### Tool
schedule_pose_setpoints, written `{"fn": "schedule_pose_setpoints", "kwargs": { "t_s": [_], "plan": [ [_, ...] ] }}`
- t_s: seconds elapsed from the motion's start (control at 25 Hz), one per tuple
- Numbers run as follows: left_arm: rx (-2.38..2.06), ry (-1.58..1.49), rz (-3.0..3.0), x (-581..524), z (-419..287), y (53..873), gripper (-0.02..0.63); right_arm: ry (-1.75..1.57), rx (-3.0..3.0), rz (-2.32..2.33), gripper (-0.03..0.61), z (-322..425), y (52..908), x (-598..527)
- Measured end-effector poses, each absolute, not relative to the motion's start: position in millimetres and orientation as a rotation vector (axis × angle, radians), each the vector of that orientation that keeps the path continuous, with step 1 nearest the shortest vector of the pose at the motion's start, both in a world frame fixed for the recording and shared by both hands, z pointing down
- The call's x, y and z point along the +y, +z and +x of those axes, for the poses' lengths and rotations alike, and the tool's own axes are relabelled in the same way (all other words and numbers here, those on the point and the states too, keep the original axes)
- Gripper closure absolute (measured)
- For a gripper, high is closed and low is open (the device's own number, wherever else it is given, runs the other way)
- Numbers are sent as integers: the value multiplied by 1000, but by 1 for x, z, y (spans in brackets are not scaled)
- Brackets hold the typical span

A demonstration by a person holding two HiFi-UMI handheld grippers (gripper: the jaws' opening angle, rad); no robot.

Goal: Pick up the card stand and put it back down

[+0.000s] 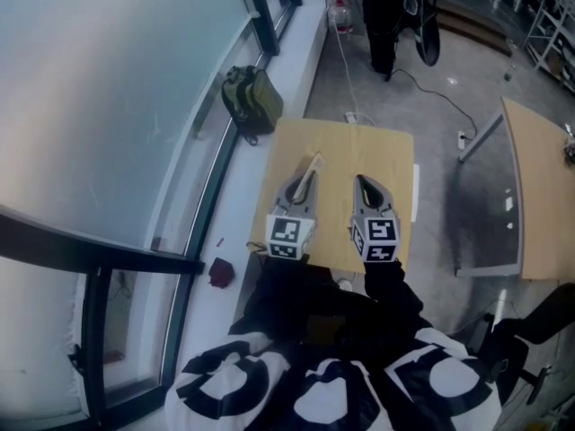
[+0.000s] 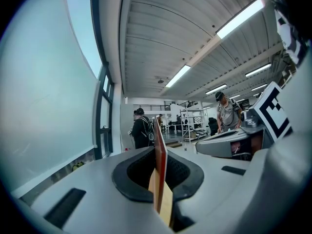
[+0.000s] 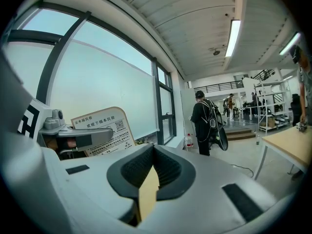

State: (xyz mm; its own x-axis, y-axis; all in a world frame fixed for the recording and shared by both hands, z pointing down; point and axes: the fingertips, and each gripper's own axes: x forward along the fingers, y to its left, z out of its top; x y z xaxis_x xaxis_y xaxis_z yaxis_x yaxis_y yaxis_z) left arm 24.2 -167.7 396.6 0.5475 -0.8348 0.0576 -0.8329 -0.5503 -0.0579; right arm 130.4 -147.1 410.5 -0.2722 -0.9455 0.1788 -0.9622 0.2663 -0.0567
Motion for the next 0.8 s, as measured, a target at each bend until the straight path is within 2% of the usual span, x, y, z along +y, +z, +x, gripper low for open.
{"fn": "schedule_pose_setpoints", "kwargs": {
  "t_s": [0.8],
  "plan": [
    [1720, -255, -2800, -139, -55, 481, 592, 388, -2475, 1478, 561, 52, 479, -141]
  ]
}}
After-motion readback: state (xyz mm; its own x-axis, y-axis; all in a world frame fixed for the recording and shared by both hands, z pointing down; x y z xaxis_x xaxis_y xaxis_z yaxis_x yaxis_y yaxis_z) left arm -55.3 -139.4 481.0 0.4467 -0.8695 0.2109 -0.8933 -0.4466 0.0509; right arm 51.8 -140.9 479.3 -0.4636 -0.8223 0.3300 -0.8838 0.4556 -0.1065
